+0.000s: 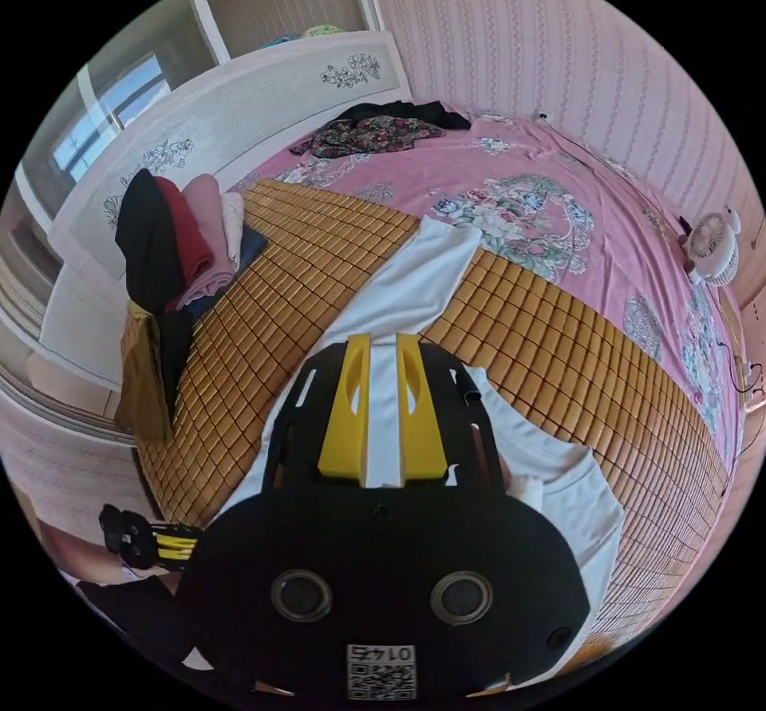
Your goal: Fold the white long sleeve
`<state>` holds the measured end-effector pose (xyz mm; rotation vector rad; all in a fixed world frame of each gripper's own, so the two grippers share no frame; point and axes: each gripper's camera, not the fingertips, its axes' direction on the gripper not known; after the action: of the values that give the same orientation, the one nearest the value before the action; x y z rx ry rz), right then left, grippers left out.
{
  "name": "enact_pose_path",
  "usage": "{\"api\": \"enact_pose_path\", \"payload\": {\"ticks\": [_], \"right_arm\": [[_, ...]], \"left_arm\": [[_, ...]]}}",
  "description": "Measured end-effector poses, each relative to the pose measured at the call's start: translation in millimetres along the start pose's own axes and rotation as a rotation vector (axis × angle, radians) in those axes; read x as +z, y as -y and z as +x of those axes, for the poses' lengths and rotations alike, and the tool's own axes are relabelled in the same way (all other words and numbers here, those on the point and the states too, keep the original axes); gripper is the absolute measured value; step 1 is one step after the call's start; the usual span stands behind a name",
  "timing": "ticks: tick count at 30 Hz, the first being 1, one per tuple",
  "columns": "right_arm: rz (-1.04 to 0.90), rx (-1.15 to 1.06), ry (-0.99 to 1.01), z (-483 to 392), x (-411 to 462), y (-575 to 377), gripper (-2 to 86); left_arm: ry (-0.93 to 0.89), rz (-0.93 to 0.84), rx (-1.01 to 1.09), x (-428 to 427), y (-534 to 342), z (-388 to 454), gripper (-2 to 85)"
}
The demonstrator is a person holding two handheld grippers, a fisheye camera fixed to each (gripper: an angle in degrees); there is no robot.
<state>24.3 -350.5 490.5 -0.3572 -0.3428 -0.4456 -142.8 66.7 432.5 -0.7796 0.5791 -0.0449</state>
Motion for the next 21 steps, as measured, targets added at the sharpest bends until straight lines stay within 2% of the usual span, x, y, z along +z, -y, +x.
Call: {"api": "enact_pose_path", "payload": {"ticks": [6,9,11,14,17,19,21], "right_arm": [[-0.087,0.074,-0.109,-24,85,88,8.3],[-0.222,0.100,-0.210,-27,117,103,6.9],[-0.207,0.097,-0.215,-28,117,107,4.7],[-0.163,0.052,-0.083,-30,102,116,0.8],[-0.010,-0.052,0.177,-44,56,122,-0.1],[0.112,-0.221,0.446,-68,5,113,0.0],[0.157,-0.386,0.613,-91,-34,97,0.3]], "left_arm": [[-0.043,0.016,-0.014,-5,-16,-13,-1.0],[-0.079,0.034,-0.047,-9,-23,-24,-1.0],[-0.103,0.040,-0.069,-13,-28,-33,-1.0],[-0.113,0.044,-0.070,-18,-32,-40,-1.0],[-0.114,0.051,-0.069,-27,-37,-47,-1.0],[-0.112,0.079,-0.066,-39,-43,-50,-1.0],[-0.123,0.115,-0.081,-54,-51,-54,-1.0]]}}
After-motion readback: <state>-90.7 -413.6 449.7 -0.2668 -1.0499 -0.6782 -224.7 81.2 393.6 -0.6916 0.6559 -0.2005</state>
